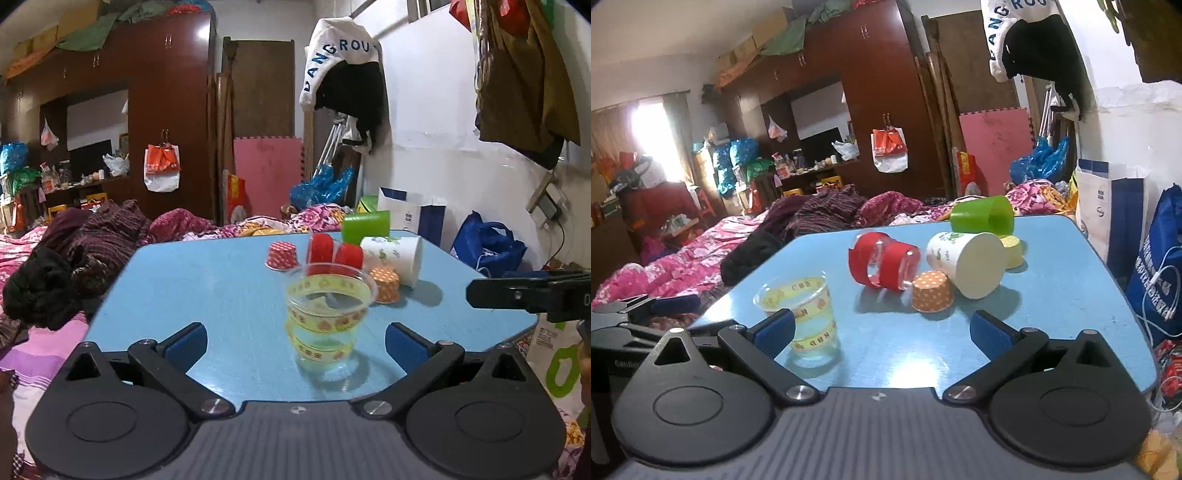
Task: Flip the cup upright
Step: 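Lower the clear cup upright onto the table with the left gripper, then open the left gripper and pull it back from the cup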
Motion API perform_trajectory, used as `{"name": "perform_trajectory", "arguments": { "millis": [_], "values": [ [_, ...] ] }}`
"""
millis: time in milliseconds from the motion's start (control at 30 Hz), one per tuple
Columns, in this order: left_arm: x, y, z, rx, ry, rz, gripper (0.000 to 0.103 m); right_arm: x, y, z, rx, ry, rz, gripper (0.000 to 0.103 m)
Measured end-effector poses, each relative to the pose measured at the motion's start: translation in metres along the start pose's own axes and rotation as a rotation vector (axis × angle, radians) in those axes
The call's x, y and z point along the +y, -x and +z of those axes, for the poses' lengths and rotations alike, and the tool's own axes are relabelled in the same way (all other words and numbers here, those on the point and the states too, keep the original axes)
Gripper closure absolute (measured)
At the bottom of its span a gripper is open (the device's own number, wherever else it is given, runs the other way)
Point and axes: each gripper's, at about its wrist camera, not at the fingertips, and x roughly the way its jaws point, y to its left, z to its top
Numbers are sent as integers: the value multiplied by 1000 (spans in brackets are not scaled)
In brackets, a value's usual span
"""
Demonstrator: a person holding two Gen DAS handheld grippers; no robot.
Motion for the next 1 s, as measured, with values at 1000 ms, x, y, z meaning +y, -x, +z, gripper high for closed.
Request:
{"name": "perform_trajectory", "arguments": {
  "millis": [1000],
  "values": [
    [-7, -3, -4, -8, 21, -23, 0, -2, 2, -4, 25, 31, -29, 1]
  ]
}}
